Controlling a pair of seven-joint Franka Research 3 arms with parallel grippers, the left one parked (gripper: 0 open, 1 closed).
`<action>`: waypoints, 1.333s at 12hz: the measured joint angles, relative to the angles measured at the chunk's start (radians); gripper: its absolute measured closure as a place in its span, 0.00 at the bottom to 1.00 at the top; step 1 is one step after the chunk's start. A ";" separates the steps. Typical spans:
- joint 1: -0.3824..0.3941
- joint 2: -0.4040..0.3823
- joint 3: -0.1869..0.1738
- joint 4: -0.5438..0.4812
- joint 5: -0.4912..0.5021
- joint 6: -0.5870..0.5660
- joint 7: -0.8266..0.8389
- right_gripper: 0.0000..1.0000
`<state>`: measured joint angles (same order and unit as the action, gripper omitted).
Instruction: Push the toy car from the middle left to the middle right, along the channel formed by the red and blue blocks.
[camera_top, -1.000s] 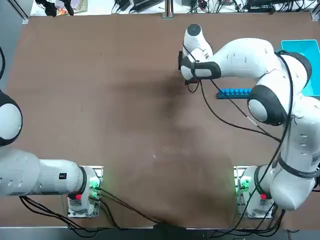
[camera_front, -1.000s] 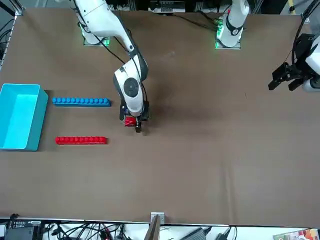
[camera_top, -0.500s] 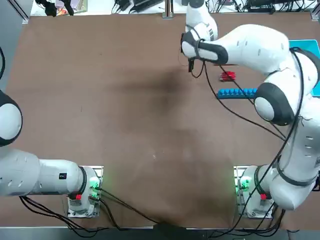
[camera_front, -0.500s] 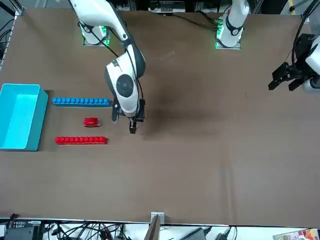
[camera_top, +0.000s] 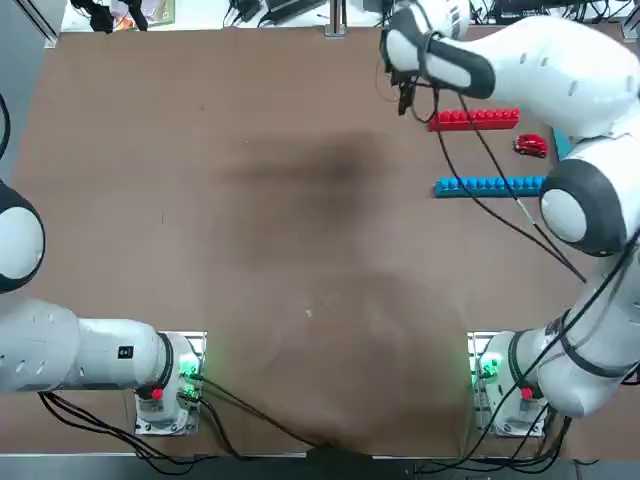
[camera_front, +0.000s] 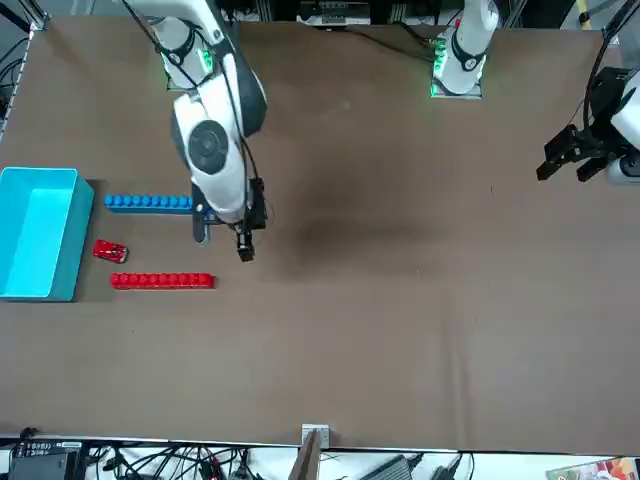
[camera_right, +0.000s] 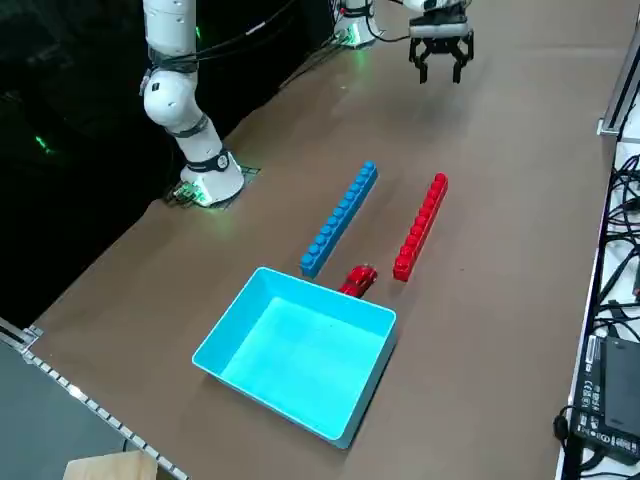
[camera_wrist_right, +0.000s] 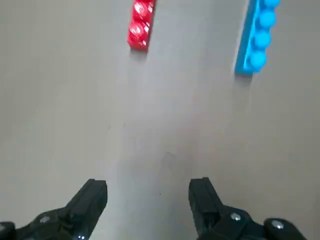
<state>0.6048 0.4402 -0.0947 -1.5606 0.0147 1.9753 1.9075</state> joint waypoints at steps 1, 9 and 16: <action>-0.014 -0.023 0.000 0.000 0.000 -0.021 -0.068 0.00; -0.138 -0.177 -0.002 0.001 0.000 -0.141 -0.666 0.00; -0.267 -0.271 -0.003 0.000 0.000 -0.239 -1.236 0.00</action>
<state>0.3376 0.1690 -0.0978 -1.5602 0.0147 1.7360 0.6713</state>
